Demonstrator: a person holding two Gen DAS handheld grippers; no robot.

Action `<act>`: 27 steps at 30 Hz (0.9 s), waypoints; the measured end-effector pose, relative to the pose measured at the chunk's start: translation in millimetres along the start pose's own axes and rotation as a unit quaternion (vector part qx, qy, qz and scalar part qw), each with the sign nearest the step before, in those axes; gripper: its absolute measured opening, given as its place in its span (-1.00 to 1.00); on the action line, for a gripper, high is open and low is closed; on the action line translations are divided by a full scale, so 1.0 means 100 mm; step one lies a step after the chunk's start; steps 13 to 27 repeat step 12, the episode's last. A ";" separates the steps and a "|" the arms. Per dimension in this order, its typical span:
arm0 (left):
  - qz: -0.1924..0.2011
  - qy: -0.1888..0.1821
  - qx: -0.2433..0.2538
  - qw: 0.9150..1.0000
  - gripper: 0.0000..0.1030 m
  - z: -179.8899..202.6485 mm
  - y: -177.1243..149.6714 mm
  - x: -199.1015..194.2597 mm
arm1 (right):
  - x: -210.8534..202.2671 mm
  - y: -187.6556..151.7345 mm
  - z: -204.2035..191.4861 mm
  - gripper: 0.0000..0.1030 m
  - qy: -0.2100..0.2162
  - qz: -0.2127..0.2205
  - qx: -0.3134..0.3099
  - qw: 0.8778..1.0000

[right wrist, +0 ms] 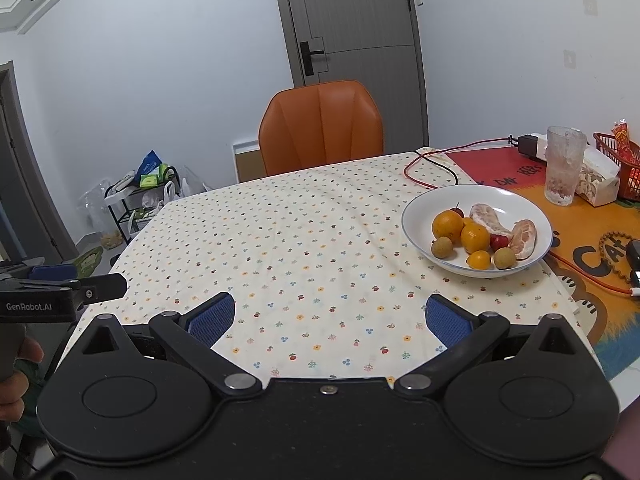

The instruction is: Organize fruits

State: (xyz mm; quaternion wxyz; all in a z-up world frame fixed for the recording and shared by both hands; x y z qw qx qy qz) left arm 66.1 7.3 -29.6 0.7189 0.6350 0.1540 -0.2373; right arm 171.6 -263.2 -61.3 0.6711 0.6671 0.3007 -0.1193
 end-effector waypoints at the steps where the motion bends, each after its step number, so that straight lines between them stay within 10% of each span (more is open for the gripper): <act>1: 0.000 0.000 0.000 1.000 1.00 0.01 0.00 0.00 | 0.00 0.00 0.00 1.00 0.000 0.000 0.000 1.000; 27: 0.005 -0.004 0.003 1.000 1.00 0.04 0.02 -0.01 | 0.01 -0.01 0.04 1.00 -0.004 -0.001 0.003 1.000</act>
Point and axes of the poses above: each gripper's, at about its wrist camera, not at the fingertips, and x roughly the way its jaws point, z to its right, y to its top, the point moved 8 cm from there along x, roughly the way its jaws point, and after that the axes turned 12 degrees about -y, right-handed, at the moved point
